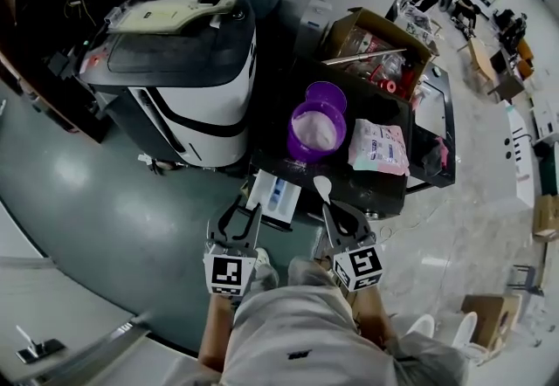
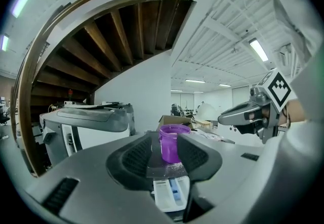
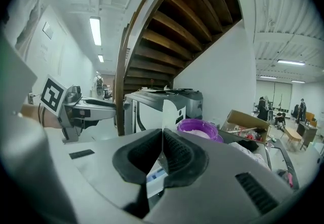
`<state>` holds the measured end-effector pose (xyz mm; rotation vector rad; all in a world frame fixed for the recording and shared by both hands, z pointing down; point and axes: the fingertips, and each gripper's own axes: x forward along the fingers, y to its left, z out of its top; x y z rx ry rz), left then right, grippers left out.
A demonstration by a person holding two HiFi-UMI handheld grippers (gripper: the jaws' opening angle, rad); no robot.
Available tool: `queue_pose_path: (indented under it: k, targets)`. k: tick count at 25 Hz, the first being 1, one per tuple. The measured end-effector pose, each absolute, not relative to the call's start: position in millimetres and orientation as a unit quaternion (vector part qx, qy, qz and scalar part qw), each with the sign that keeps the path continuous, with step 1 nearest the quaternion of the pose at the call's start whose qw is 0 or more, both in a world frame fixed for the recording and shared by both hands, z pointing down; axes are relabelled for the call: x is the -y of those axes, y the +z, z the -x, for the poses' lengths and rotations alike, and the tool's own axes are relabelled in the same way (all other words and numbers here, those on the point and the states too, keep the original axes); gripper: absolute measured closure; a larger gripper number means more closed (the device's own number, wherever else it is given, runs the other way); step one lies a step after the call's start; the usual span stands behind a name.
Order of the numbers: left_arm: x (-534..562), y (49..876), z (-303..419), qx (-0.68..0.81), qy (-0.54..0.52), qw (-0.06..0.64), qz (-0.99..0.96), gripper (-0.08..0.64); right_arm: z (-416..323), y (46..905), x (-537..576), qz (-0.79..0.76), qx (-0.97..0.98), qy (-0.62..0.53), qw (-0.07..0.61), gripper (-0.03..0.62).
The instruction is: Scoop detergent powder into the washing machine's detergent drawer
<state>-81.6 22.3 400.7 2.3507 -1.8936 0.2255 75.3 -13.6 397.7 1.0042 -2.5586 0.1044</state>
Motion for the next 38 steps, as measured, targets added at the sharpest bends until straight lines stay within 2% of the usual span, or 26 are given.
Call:
queue_pose_path:
  k: [16,38]
  targets:
    - [44.6,414.4,73.5,0.601,0.077,0.064,-0.793,0.391,-85.2,406.1,81.3,-0.388,0.896,0.046,0.212,0.583]
    - [193.5,429.1,54.9,0.591,0.114,0.076,-0.795,0.391,-68.3,458.6,219.8,-0.287,0.882,0.126,0.351,0.584]
